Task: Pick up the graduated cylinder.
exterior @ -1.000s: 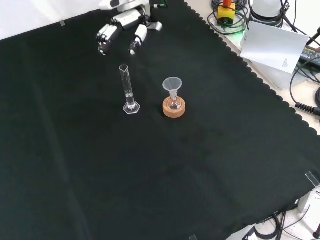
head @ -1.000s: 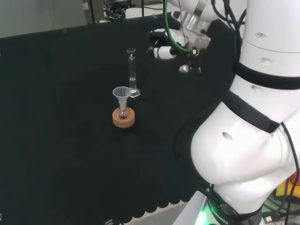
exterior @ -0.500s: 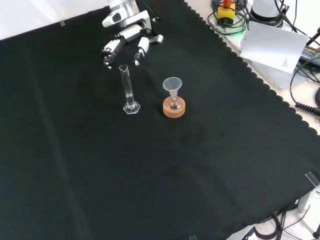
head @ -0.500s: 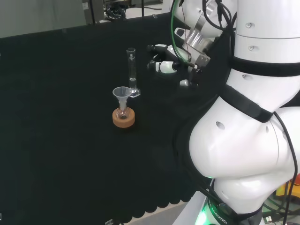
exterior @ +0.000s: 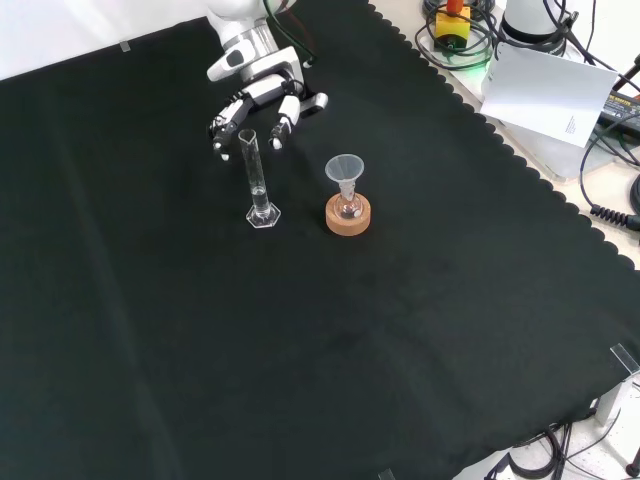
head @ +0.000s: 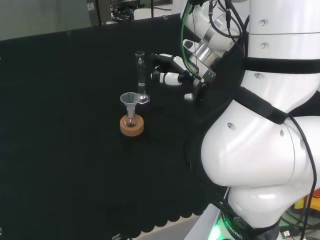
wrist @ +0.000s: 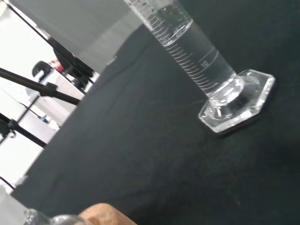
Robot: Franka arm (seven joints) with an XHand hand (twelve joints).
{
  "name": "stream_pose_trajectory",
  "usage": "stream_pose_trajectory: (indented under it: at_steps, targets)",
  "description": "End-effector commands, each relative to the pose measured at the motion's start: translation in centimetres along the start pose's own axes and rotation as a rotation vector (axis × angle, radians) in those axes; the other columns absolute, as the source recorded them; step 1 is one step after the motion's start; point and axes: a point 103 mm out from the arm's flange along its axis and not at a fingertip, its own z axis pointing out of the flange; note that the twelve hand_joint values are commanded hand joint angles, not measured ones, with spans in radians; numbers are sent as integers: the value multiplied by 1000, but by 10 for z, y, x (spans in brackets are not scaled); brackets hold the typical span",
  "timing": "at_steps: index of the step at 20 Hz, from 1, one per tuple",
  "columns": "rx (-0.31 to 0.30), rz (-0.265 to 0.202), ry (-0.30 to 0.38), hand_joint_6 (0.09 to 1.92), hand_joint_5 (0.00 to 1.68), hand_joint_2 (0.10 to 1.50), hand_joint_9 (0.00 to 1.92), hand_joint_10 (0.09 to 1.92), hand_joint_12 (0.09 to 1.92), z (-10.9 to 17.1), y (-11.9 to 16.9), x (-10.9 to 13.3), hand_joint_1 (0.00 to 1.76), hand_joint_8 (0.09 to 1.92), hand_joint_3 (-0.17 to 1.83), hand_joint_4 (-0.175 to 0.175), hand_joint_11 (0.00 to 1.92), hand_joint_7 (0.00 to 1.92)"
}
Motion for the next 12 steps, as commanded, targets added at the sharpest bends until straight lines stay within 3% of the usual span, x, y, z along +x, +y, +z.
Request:
stream_pose_trajectory:
  at_steps: [1,12]
  targets:
    - [-27,-42,57,87,419,1055,581,568,1343,10,10,4,756,604,-175,-24,309,383]
    - [-35,-113,126,87,426,1018,627,550,1328,22,17,9,844,596,-175,-19,350,436]
